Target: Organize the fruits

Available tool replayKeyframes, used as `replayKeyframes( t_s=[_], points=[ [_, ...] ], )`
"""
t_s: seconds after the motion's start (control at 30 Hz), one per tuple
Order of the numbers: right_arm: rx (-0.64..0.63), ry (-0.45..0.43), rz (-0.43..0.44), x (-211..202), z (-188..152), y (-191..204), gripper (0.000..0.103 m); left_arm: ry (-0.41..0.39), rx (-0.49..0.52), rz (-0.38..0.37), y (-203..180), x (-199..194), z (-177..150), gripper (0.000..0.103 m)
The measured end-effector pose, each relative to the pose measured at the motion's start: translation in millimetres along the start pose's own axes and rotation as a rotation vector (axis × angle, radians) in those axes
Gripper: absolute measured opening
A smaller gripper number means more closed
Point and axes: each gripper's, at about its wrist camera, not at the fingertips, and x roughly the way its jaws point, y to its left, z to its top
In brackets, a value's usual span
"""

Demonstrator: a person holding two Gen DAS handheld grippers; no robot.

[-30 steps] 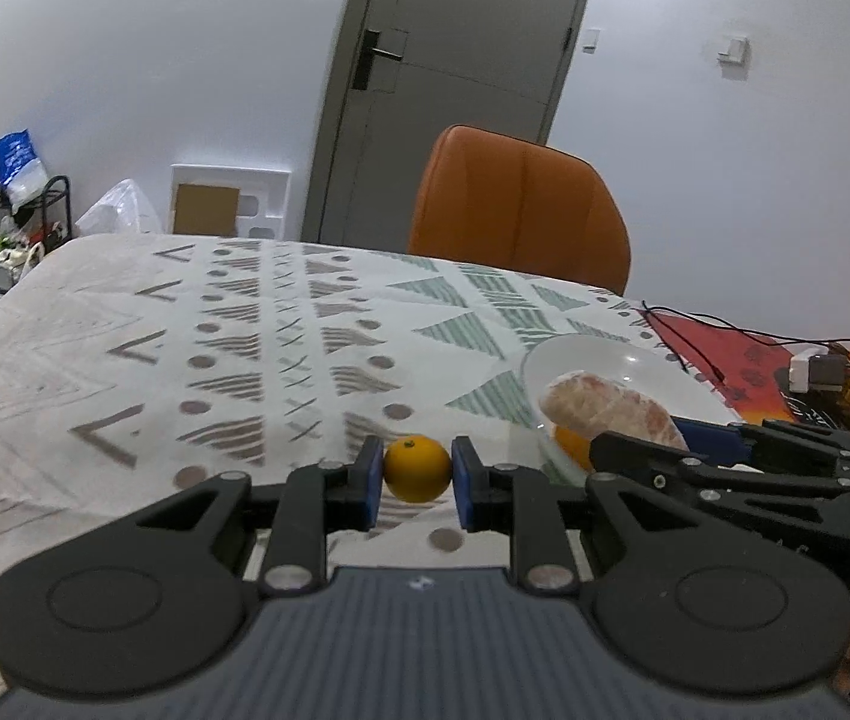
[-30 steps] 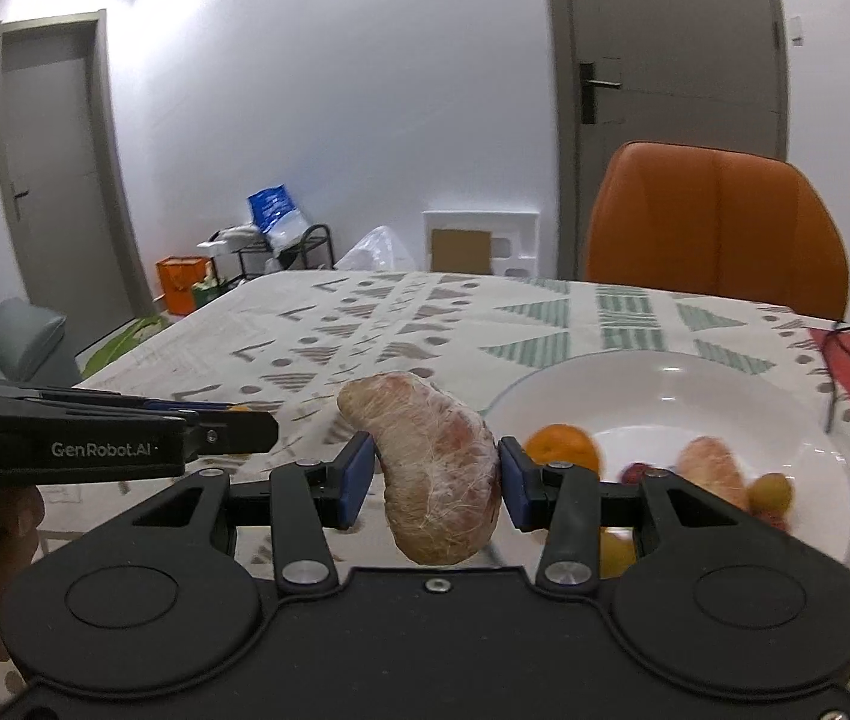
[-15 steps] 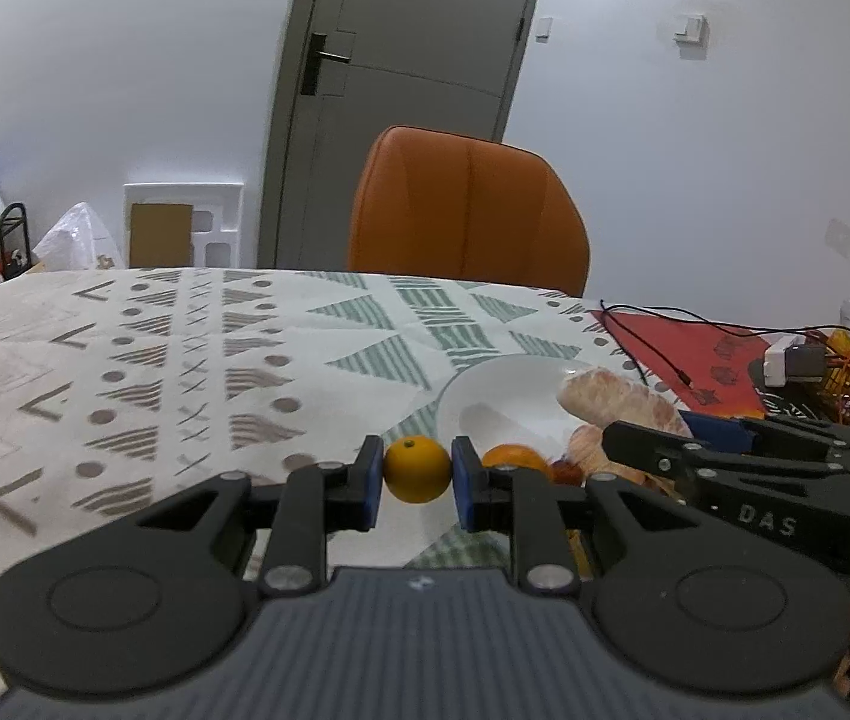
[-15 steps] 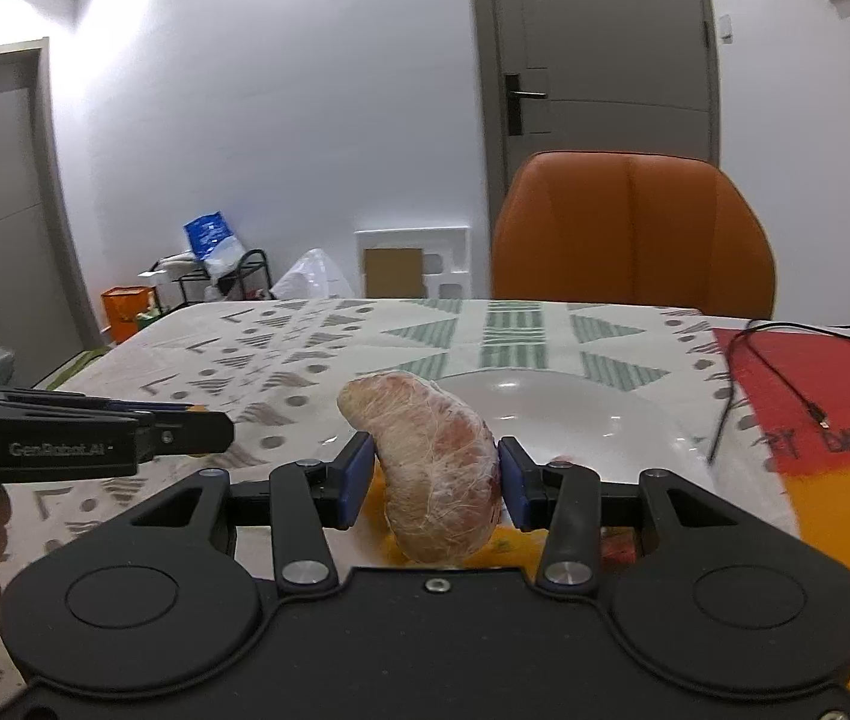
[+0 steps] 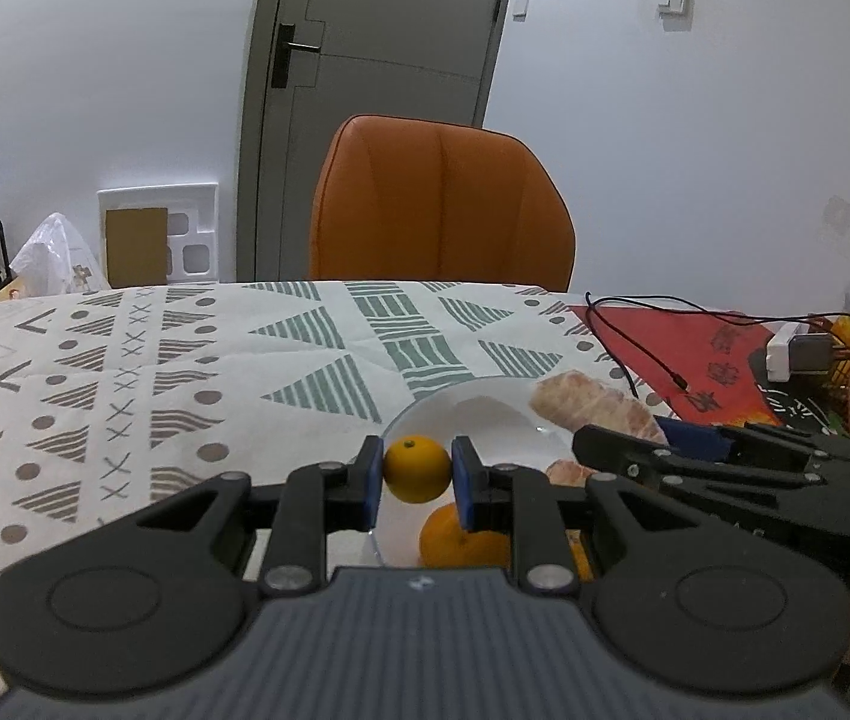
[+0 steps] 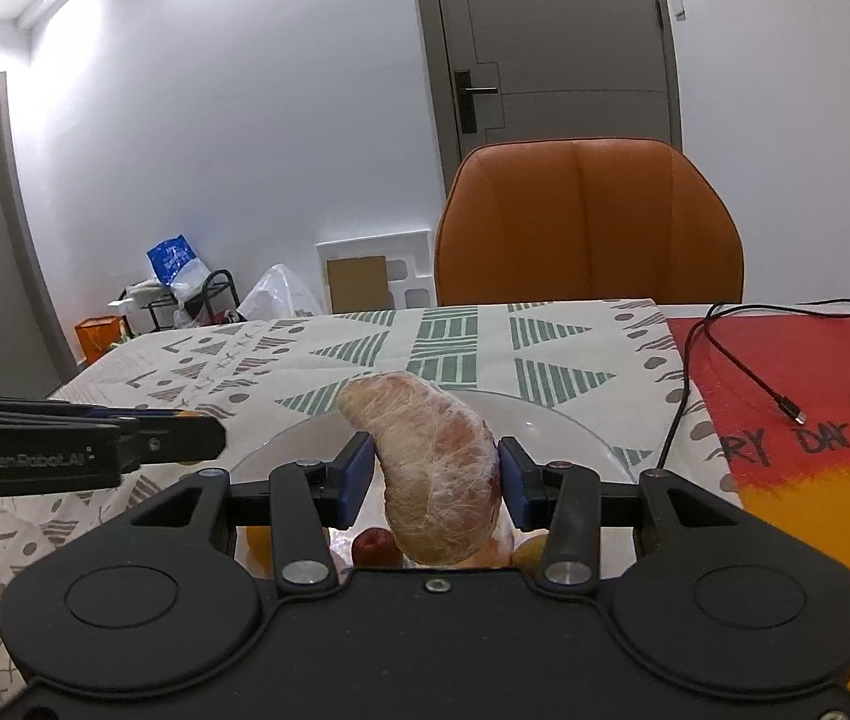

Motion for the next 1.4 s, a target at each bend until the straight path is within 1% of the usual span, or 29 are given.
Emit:
replayKeyframes(
  t_s=[0.13, 0.17, 0.2, 0.27, 0.4, 0.57, 0.7, 0.83, 0.93, 1.0, 1.1, 1.13, 1.23, 1.3, 1.33, 1.4],
  points=[
    [-0.002, 0.001, 0.025, 6, -1, -1, 0.043, 0.008, 0.005, 0.009, -3, 9, 3, 0.023],
    [-0.006, 0.006, 0.039, 7, -1, -1, 0.045, 0.011, 0.006, 0.01, -4, 11, 3, 0.023],
    [-0.006, 0.003, 0.048, 7, -2, -1, 0.05, 0.013, 0.009, 0.01, -6, 13, 4, 0.023],
    [0.003, -0.005, 0.034, 4, -3, -2, 0.054, 0.016, 0.016, 0.009, -8, 16, 5, 0.023],
    [0.04, 0.0, 0.034, -3, -2, -10, 0.054, 0.021, 0.02, 0.004, -12, 20, 5, 0.023],
    [0.057, -0.002, 0.025, -14, -6, -14, 0.054, 0.026, 0.01, -0.003, -12, 20, 5, 0.023],
    [0.075, -0.001, 0.022, -20, -9, -14, 0.056, 0.009, 0.013, 0.008, -12, 11, 5, 0.026],
    [0.085, 0.006, 0.021, -24, -14, -12, 0.057, 0.008, -0.006, 0.019, -6, 0, 4, 0.03],
    [0.093, 0.007, 0.022, -29, -17, -10, 0.058, 0.002, -0.02, 0.022, 1, -11, 2, 0.037],
    [0.097, 0.005, 0.021, -34, -18, -7, 0.06, -0.006, -0.023, 0.029, 5, -20, 0, 0.046],
    [0.096, 0.003, 0.02, -39, -20, -1, 0.063, -0.026, -0.032, 0.034, 12, -35, -2, 0.055],
    [0.092, 0.002, 0.02, -41, -20, 1, 0.063, -0.031, -0.037, 0.038, 15, -40, -3, 0.057],
    [0.084, 0.001, 0.02, -45, -20, 8, 0.065, -0.039, -0.054, 0.045, 22, -53, -6, 0.065],
    [0.089, 0.003, 0.023, -47, -20, 11, 0.07, -0.04, -0.063, 0.049, 27, -60, -8, 0.074],
    [0.096, 0.005, 0.021, -49, -19, 13, 0.072, -0.039, -0.064, 0.052, 30, -65, -9, 0.076],
    [0.106, 0.002, 0.015, -54, -19, 17, 0.08, -0.039, -0.06, 0.055, 33, -74, -12, 0.08]
  ],
)
